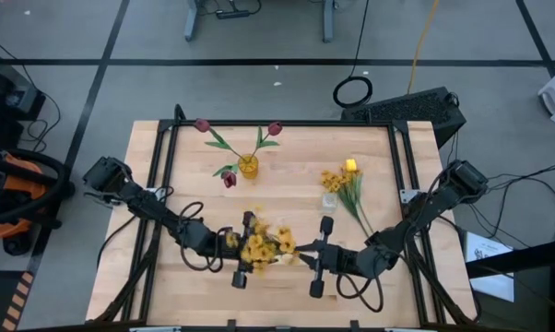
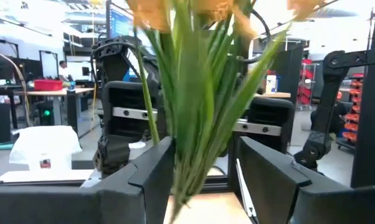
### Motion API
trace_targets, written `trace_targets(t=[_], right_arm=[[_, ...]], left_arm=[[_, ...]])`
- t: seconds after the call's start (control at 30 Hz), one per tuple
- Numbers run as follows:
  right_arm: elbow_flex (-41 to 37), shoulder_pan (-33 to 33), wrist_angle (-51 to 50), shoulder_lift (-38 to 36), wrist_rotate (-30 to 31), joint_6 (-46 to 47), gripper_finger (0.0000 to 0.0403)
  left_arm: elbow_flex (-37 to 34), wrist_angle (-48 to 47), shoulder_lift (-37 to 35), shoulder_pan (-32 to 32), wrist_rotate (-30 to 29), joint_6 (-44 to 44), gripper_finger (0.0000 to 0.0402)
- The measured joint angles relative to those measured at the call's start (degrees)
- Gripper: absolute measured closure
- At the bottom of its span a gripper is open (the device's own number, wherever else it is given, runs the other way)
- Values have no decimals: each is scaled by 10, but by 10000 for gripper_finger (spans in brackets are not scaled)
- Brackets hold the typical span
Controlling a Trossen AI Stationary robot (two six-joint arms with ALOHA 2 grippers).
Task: Sort flowers into vase by color
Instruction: Put the yellow flower into the transparent vase
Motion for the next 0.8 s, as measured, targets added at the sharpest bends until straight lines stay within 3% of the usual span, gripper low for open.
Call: trace_targets(t=[0.43,0.53,0.73,0.8], right_arm=[[0,-2,-10,0,-1,5,402],[0,-2,-16,0,-1,5,403],[0,-1,-28,0,12,37,376],[0,3,-36,0,35,42,357]], left_arm=[[0,-1,0,16,-4,-15,226],[0,-1,0,16,-3,-15,264],[0,-1,0,16,-2,-10,380],[-1,0,0,17,-2,-9,388]])
